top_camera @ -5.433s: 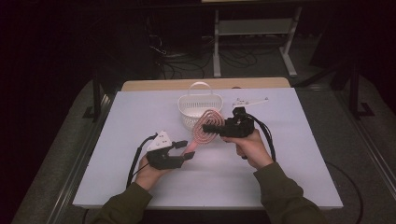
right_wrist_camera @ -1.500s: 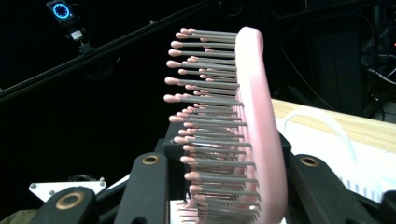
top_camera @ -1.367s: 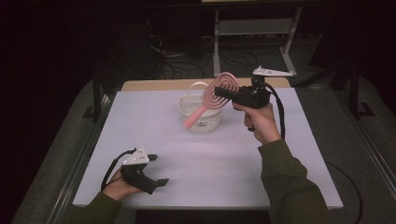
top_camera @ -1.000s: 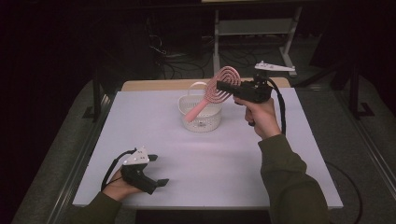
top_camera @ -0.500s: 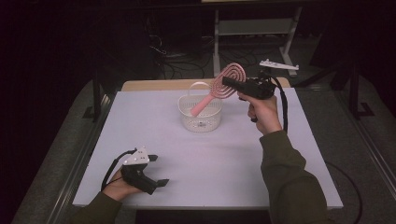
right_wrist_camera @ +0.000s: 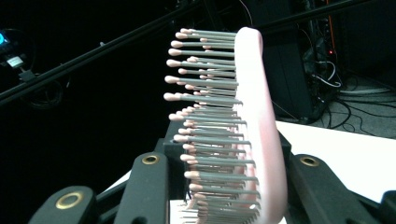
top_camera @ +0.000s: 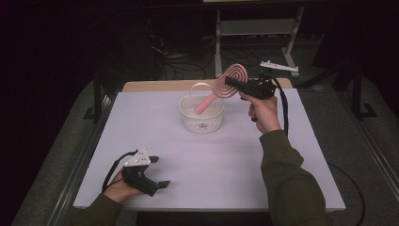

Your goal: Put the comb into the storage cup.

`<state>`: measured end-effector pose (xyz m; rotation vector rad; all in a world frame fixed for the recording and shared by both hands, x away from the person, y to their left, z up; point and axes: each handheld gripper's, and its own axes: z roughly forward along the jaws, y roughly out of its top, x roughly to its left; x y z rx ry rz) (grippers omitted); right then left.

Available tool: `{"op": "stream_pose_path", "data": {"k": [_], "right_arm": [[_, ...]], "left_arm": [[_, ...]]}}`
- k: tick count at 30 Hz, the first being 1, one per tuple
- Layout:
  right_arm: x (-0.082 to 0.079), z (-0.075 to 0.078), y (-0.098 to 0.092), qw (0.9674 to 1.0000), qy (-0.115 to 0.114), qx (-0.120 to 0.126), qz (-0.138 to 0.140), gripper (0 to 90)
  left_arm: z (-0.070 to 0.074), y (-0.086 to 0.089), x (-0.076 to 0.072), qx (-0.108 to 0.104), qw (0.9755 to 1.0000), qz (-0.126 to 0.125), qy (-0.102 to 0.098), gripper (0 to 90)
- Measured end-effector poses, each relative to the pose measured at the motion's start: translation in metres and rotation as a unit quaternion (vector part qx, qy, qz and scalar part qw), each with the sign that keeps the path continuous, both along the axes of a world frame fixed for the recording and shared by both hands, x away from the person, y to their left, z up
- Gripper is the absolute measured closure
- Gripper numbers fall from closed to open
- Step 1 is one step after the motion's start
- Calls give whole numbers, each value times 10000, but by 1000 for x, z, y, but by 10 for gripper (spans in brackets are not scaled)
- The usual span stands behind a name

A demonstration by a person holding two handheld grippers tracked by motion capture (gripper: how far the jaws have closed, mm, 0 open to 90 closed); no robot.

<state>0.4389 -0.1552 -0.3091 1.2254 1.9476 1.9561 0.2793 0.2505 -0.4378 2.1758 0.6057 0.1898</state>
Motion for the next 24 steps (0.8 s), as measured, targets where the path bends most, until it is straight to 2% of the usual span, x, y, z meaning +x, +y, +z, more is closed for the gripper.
{"op": "stream_pose_path", "data": {"k": [24], "right_arm": [[15,-19,20,9997,208,47,-74,629]], "left_arm": [[0,0,0,-30,10000,2,3,0]]}}
